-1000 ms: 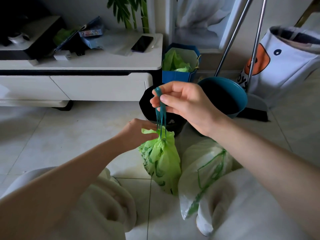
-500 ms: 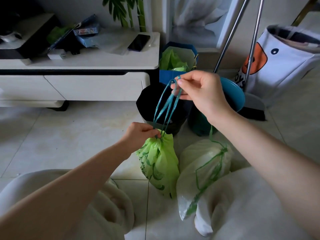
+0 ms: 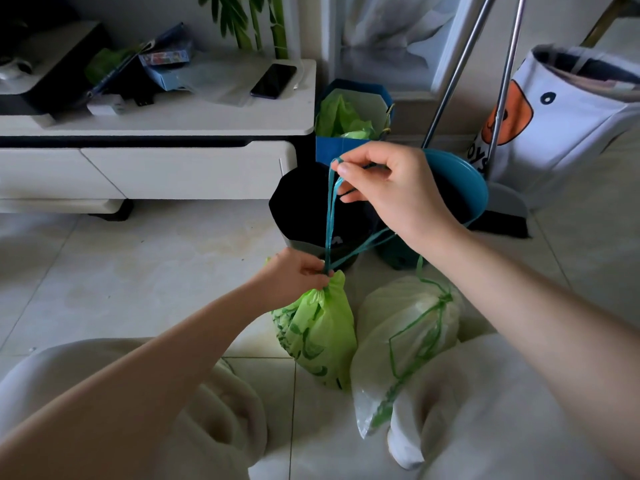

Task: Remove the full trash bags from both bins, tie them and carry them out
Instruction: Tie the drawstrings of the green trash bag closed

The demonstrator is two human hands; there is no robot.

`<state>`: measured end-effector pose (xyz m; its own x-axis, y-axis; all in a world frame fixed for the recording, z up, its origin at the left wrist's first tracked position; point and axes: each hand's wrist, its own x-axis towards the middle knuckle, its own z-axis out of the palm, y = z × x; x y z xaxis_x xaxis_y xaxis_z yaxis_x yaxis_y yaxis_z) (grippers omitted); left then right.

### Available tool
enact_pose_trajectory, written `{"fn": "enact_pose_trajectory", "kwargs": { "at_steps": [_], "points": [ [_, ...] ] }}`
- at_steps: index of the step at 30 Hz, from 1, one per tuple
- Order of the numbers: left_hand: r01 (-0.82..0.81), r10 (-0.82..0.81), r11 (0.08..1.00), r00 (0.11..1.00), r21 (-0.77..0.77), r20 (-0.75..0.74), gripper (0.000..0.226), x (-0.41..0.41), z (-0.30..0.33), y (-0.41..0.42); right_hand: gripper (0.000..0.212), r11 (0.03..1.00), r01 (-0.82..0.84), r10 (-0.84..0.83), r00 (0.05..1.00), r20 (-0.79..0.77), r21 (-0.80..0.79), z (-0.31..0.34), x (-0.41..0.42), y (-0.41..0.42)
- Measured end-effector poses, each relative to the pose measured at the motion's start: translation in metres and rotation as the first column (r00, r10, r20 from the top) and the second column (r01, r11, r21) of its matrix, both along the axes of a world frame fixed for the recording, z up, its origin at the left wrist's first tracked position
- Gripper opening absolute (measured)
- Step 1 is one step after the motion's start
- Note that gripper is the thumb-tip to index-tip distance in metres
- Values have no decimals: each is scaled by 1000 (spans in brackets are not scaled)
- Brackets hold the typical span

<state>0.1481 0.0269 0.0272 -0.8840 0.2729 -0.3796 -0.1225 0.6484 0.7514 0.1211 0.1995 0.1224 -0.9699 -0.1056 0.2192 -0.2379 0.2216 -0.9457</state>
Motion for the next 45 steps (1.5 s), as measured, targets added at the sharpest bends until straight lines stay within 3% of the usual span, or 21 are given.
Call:
{"fn": "enact_pose_trajectory", "kwargs": {
  "at_steps": [7,9,10,12,13,15,17,21,26,28,30,34,36,43,45],
  "points": [
    [-16,16,1000,1000,-15,-24,27,0,0,-2,22,998,-17,23,995,98,-61,-9,-3,-3],
    [-36,36,999,999,25,-4,27,0,-1,-4,39,998,-59,51,977,208,32,-20,-8,-5],
    [-47,47,998,999,43,7,26,1,-1,-5,50,977,-128,84,966,246,169,-25,-9,-6],
    [-75,72,994,997,81,42,22,1,-2,-7,62,812,-322,173,929,326,487,-39,-8,-8],
    [-90,84,991,995,100,60,21,1,-1,-8,61,710,-411,210,899,385,572,-45,-5,-9],
    [-111,100,986,991,127,92,21,2,0,-11,50,590,-520,258,846,466,618,-57,0,-10],
    [-133,117,981,986,140,118,22,1,2,-13,27,557,-519,287,853,436,649,-64,1,-9],
    [-243,209,955,959,171,193,19,0,5,-18,21,618,-461,305,887,347,636,-65,-4,-4],
    [-259,207,931,955,259,211,14,-1,6,-24,33,563,-728,378,649,660,393,-64,2,0],
    [-202,166,952,972,229,166,13,-2,4,-25,32,606,-650,338,732,592,458,-70,-1,1],
    [-124,95,969,986,212,140,15,-2,4,-26,13,676,-551,333,820,465,488,-78,-4,-3],
    [-56,33,978,992,203,118,21,0,7,-28,22,744,-598,429,770,473,299,-88,-2,-15],
    [-59,42,980,995,190,92,8,-1,9,-31,23,739,-591,429,782,452,323,-91,-2,-20],
    [-42,39,993,999,113,33,9,2,13,-33,17,682,-578,395,806,440,447,-99,-2,-27],
    [-38,40,999,997,23,-67,6,0,10,-35,10,687,-557,377,823,426,468,-98,-4,-28]
  ]
}}
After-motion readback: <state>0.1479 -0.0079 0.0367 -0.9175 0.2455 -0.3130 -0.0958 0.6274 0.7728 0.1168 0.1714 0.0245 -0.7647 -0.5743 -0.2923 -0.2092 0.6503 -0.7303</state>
